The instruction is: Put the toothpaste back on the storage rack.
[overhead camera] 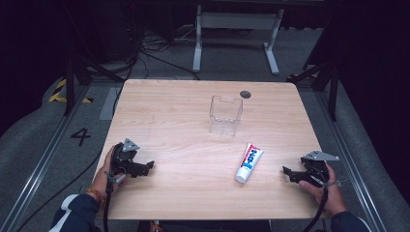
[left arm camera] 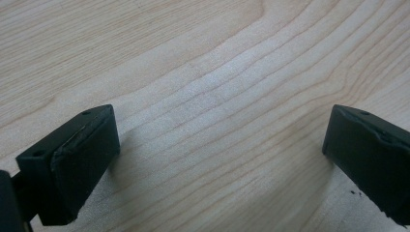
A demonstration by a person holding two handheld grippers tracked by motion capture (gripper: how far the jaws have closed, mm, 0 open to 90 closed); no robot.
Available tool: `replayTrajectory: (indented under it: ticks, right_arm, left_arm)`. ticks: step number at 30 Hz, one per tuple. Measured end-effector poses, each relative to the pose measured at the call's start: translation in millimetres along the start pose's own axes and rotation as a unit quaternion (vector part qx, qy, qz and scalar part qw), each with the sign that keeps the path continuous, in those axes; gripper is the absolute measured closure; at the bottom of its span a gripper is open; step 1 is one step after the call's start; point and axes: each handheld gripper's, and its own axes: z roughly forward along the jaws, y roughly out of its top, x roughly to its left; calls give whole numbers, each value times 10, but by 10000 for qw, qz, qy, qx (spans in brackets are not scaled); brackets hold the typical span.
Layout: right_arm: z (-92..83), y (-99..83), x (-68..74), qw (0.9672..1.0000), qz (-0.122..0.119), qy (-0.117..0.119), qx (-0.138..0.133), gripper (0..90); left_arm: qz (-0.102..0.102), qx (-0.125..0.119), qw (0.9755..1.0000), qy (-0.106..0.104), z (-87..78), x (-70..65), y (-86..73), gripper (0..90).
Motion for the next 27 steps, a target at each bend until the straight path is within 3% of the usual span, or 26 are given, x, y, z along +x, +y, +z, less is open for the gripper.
replayTrajectory:
  ticks: [3,6,11,12,15,27]
  right_arm:
    - [9,72,47,9997,80,-86,214,156]
    - [25,96,99,9997,79,-11,234,164]
    - [41,217,323,9991,-190,223,320,181]
    - [41,246,371,9990,-200,247,311,187]
    - [24,351,531,9985,-338,367,213,200]
    - [78,557,818,9964,-491,675,150,249]
  left_arm:
    - [35,24,10000,-28,-6,6,0,0]
    - [105,-25,9999,-71,-5,21,-6,2]
    - [347,5,9992,-176,-25,63,-17,2]
    - [250,14,9994,-221,-25,50,-25,2]
    - [257,3,9994,-215,-27,50,-27,2]
    - [243,19,9995,-223,-28,49,-28,2]
